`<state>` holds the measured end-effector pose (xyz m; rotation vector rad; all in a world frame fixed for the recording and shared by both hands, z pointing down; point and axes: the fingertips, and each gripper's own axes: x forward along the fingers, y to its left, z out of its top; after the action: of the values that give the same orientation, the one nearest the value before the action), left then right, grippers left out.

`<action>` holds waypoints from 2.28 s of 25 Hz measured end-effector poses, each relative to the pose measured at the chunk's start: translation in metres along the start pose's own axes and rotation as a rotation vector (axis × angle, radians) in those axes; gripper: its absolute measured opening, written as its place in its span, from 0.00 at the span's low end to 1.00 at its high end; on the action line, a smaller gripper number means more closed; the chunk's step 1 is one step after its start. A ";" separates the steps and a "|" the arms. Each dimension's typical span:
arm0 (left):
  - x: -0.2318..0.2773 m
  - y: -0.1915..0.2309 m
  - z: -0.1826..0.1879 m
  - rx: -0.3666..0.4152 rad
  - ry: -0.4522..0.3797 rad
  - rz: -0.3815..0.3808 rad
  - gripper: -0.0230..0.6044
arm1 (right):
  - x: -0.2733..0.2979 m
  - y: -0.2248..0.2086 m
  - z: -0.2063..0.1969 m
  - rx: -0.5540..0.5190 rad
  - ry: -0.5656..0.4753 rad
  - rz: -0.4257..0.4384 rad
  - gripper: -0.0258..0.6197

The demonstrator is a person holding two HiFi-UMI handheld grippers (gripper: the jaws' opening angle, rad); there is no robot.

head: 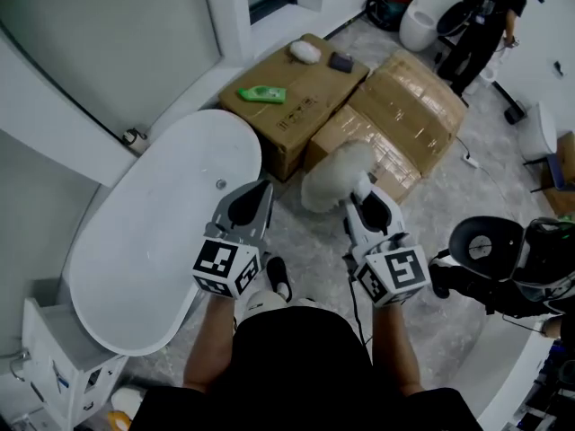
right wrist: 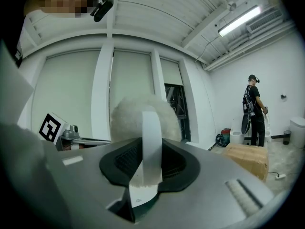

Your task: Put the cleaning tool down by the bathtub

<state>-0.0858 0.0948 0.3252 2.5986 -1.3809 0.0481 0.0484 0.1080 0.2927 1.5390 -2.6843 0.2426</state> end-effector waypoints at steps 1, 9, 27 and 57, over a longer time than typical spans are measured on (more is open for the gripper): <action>0.004 0.006 0.001 0.000 -0.001 -0.003 0.03 | 0.006 0.000 0.002 0.006 -0.003 0.002 0.19; 0.026 0.041 0.009 0.013 0.006 -0.030 0.03 | 0.044 -0.005 0.007 0.001 -0.009 -0.037 0.20; 0.075 0.070 0.002 -0.036 0.036 -0.021 0.03 | 0.098 -0.039 0.001 0.031 0.028 -0.022 0.20; 0.267 0.119 0.025 -0.073 0.056 0.262 0.03 | 0.287 -0.189 -0.008 0.078 0.135 0.300 0.19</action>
<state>-0.0348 -0.1930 0.3521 2.3243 -1.6606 0.1055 0.0646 -0.2299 0.3541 1.0845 -2.8146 0.4484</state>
